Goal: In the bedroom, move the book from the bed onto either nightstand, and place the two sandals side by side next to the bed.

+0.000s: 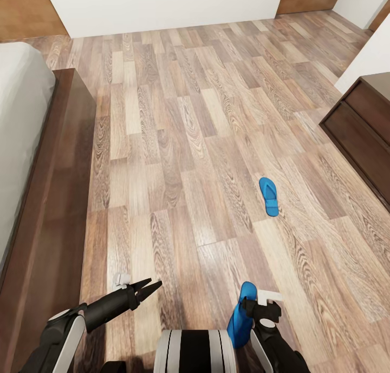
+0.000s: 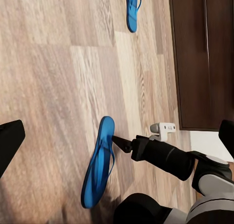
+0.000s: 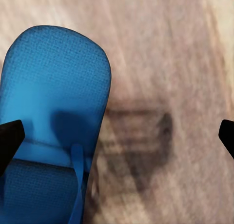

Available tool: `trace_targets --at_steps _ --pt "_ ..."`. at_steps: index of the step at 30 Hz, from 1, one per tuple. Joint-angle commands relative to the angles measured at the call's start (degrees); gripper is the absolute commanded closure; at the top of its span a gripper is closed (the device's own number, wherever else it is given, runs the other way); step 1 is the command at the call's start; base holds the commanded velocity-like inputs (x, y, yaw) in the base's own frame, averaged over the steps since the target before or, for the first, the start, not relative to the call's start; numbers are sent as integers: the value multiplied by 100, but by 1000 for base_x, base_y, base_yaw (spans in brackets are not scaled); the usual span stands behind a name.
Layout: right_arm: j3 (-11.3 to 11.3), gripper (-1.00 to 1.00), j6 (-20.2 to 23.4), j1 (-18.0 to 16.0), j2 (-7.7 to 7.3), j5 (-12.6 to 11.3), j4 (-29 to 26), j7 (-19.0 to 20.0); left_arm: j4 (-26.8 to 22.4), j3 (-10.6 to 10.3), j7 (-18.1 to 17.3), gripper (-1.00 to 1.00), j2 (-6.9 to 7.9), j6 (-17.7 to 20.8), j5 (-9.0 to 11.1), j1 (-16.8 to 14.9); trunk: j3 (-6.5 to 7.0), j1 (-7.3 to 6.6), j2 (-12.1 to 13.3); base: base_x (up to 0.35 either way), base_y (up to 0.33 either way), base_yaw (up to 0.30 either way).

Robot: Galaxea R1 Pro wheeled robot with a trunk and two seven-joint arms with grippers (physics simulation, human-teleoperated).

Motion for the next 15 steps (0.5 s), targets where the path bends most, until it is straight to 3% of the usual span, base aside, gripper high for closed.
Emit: trace_targets --at_steps 1,11,15 --pt "-3 -100 38 0 3 4 -11 -16 0 2 -6 -100 1 44 30 -1 -3 -1 -1 0 0 0" --pt "-1 -100 42 0 3 4 -26 -7 0 4 -6 -100 1 44 30 -2 -3 -1 -1 0 0 0" --pt "315 -100 45 1 -6 4 -144 696 0 4 -6 -100 1 44 30 0 -3 -1 -1 0 0 0"
